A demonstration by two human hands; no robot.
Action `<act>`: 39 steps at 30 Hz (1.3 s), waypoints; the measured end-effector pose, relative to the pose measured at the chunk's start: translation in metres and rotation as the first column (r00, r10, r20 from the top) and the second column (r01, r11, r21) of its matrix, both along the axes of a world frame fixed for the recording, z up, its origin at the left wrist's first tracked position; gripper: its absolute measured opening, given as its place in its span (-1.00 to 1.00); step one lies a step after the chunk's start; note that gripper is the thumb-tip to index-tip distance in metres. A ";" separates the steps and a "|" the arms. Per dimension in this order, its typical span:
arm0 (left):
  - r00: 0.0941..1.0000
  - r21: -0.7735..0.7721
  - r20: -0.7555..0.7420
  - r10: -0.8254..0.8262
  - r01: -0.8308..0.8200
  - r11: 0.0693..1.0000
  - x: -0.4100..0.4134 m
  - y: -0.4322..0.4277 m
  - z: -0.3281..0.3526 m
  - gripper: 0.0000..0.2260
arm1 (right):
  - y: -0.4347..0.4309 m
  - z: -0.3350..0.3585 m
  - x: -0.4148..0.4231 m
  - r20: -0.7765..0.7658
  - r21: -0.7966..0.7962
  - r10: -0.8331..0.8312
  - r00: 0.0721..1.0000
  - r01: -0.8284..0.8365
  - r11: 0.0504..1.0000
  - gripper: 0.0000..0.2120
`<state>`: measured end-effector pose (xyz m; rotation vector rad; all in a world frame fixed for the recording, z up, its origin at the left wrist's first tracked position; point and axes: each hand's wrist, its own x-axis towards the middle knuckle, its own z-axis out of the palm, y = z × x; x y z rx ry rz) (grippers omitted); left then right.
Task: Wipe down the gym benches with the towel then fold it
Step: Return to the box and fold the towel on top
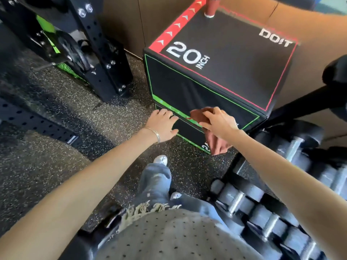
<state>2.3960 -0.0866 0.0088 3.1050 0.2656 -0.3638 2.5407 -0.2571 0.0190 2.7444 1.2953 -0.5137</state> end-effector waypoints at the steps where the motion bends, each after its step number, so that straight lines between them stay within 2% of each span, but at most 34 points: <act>1: 1.000 0.001 0.003 -0.013 0.013 1.000 0.012 0.009 -0.001 -0.50 | 0.005 -0.002 0.008 0.002 -0.001 -0.016 1.000 0.016 1.000 -0.57; 8: 0.990 -0.022 0.006 -0.138 0.138 0.990 0.094 0.079 0.002 -0.51 | 0.053 0.002 0.073 0.014 0.011 -0.160 0.987 0.159 0.987 -0.59; 13: 0.979 -0.006 0.006 -0.205 0.205 0.979 0.145 0.115 0.002 -0.51 | 0.078 0.007 0.111 0.019 0.111 -0.278 0.960 0.274 0.955 -0.57; 20: 0.967 -0.038 0.013 -0.256 0.256 0.966 0.210 0.120 0.001 -0.52 | 0.097 0.017 0.176 0.018 0.165 -0.396 0.918 0.388 0.907 -0.58; 26: 0.974 -0.044 0.017 -0.227 0.228 0.973 0.268 0.108 0.001 -0.54 | 0.109 0.005 0.228 -0.101 0.194 -0.519 0.849 0.528 0.827 -0.60; 31: 0.984 -0.030 -0.009 -0.176 0.175 0.984 0.314 0.103 0.001 -0.61 | 0.090 -0.002 0.273 -0.136 0.139 -0.537 0.832 0.553 0.822 -0.58; 35: 0.989 -0.020 -0.013 -0.149 0.149 0.989 0.336 0.086 -0.005 -0.61 | 0.065 0.001 0.312 -0.138 0.100 -0.491 0.860 0.505 0.857 -0.70; 39: 0.989 -0.071 0.006 -0.147 0.147 0.987 0.347 0.067 -0.011 -0.60 | 0.056 -0.001 0.326 -0.225 0.038 -0.455 0.862 0.474 0.879 -0.77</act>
